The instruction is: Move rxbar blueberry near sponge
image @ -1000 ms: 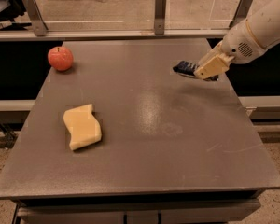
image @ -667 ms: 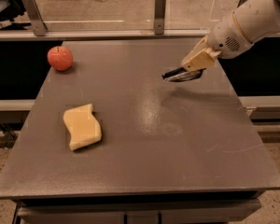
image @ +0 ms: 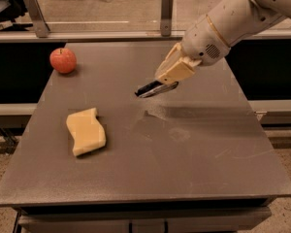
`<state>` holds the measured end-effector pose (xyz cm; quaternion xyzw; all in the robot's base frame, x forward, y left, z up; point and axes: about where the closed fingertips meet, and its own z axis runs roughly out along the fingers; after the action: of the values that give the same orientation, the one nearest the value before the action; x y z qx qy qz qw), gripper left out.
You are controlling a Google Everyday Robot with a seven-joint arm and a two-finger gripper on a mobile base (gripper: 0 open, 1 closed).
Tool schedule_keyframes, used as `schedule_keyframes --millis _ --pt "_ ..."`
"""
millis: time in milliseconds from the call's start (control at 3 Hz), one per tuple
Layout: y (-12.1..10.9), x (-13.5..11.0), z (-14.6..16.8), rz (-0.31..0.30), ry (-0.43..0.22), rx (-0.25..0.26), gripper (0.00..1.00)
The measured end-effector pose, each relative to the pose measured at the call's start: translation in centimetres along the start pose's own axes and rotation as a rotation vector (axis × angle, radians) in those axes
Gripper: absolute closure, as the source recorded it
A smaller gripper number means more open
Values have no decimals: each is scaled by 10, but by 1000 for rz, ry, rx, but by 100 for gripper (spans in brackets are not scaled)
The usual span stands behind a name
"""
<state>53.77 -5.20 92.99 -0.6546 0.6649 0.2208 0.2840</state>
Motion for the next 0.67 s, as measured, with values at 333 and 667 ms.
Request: schedule_keyframes --millis 333,667 --pt "20 -28 6 -83 -56 -40 100" --pt "36 -46 12 -124 -125 -82 100"
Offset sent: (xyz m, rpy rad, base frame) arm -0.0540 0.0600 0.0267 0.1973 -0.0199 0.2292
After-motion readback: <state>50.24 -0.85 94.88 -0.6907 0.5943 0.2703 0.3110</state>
